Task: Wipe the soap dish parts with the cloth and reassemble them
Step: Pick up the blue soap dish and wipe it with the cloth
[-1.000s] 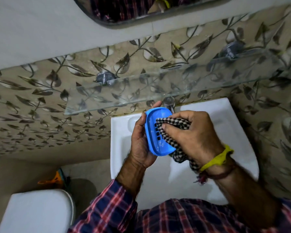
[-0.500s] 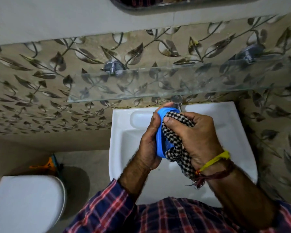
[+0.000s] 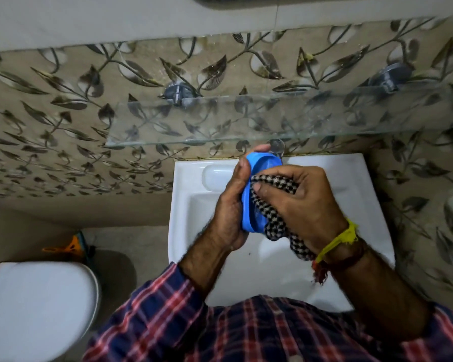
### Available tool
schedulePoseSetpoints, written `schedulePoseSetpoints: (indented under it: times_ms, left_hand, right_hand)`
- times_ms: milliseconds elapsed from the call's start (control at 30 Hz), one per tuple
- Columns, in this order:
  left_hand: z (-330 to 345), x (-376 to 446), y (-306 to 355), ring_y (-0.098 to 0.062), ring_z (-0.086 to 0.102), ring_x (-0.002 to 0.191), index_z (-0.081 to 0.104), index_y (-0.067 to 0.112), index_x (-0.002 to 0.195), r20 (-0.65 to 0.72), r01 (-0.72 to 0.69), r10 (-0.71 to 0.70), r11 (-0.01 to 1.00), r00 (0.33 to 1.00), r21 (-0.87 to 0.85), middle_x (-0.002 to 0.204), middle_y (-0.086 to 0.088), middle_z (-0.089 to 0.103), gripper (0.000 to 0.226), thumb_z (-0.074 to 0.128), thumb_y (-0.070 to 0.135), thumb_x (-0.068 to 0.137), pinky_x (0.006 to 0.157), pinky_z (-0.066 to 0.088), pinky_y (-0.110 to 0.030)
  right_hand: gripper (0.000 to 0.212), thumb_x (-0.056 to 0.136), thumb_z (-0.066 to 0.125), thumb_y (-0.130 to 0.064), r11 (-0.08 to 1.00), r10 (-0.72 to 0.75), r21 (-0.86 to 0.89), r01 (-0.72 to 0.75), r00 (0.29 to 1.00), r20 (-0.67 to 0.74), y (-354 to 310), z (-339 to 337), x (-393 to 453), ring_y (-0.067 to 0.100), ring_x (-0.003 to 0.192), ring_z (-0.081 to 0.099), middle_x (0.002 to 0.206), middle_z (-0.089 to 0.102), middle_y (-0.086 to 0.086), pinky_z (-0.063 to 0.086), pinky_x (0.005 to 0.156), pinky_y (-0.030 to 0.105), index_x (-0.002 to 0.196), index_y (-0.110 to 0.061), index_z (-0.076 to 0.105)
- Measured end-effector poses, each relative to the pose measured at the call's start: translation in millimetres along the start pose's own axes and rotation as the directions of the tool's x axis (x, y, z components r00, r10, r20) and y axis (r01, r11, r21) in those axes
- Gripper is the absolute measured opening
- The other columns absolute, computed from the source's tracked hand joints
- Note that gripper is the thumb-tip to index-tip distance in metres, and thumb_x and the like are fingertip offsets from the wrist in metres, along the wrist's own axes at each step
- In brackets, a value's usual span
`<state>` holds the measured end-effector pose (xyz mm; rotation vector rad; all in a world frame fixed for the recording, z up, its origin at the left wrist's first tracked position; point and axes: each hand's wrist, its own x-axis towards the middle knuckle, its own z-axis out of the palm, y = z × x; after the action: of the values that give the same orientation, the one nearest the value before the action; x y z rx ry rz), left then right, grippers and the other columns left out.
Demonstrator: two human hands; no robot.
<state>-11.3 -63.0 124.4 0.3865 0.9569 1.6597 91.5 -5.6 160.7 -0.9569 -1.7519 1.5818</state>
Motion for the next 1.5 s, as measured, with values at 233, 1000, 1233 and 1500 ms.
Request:
schedulePoseSetpoints:
  times_ms: [233,1000,1233,1500]
  left_hand:
    - [0,-3,-1,-0.023,0.062,0.092,0.058,0.024,0.132,-0.007,0.0,0.0,1.0,1.0,0.013,0.107,-0.011,0.063,0.045,0.035,0.048,0.102,0.083,0.055,-0.037]
    - [8,0,17,-0.028,0.059,0.085,0.063,0.017,0.131,-0.16,0.134,-0.141,0.989,0.977,-0.055,0.099,-0.011,0.064,0.056,0.049,0.058,0.095,0.073,0.051,-0.035]
    - [9,-3,17,-0.025,0.058,0.111,0.069,0.018,0.12,-0.177,0.099,-0.085,0.993,0.98,0.071,0.119,-0.008,0.063,0.054,0.048,0.06,0.093,0.11,0.041,-0.044]
    - [-14,-15,-18,-0.024,0.008,0.155,0.027,0.006,0.154,0.274,-0.461,0.411,0.475,0.87,0.75,0.168,-0.009,0.014,0.09,0.042,0.068,0.092,0.123,0.016,-0.057]
  right_hand:
    - [0.007,0.081,0.074,-0.005,0.989,0.017,-0.147,0.005,0.989,0.145,2,-5,-8,0.02,0.071,0.073,0.076,0.075,0.004,0.062,0.069,0.044,0.083,-0.011,0.078]
    - [0.019,0.079,0.072,-0.035,0.615,-0.429,-0.562,0.554,0.832,0.351,19,-12,-32,0.018,0.076,0.07,0.087,0.075,-0.006,0.058,0.059,0.038,0.094,-0.024,0.075]
    - [0.008,0.078,0.078,-0.02,0.965,-0.188,-0.165,0.204,0.976,0.107,17,-4,-25,0.004,0.057,0.064,0.067,0.069,-0.01,0.053,0.057,0.025,0.083,-0.015,0.074]
    - [0.008,0.084,0.07,-0.002,0.911,0.219,0.302,-0.281,0.95,0.222,-10,-27,-11,0.035,0.059,0.055,0.069,0.056,0.022,0.046,0.053,0.075,0.082,0.006,0.068]
